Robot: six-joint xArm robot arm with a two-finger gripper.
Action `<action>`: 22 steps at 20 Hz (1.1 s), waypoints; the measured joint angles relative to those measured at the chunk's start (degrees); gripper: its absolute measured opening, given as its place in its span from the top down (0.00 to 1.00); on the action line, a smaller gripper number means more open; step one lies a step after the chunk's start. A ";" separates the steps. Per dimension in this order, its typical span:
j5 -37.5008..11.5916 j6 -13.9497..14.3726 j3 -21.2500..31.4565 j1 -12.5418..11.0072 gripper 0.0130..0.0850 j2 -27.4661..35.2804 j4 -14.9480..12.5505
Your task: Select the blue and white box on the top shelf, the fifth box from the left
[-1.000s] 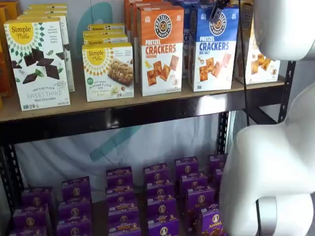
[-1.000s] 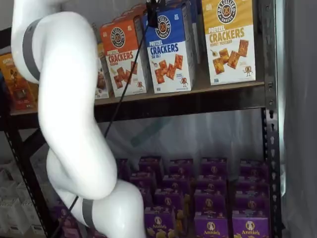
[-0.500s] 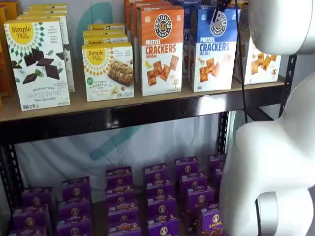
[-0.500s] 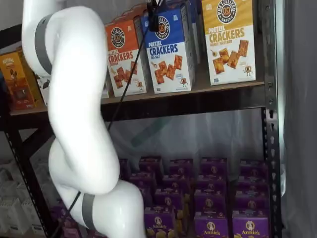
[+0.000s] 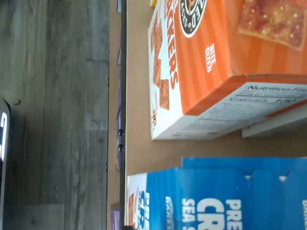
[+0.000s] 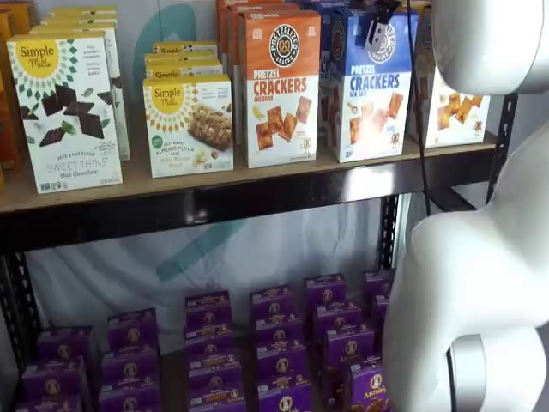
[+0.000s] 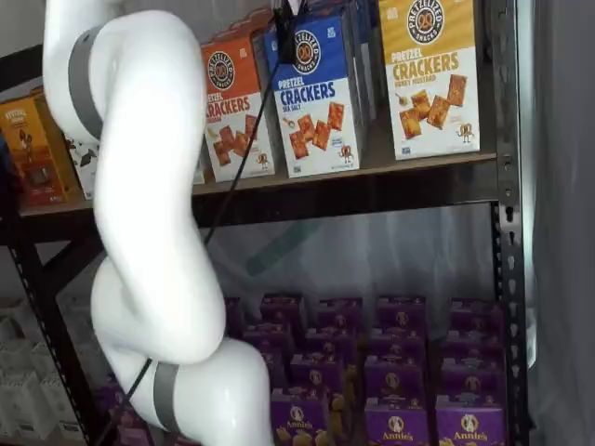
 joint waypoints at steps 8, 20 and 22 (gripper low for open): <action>0.63 -0.06 -0.77 -0.35 0.17 0.38 0.49; 1.15 0.10 -1.20 -0.60 0.33 0.32 1.26; 1.25 0.08 -1.26 -0.69 0.39 0.33 1.41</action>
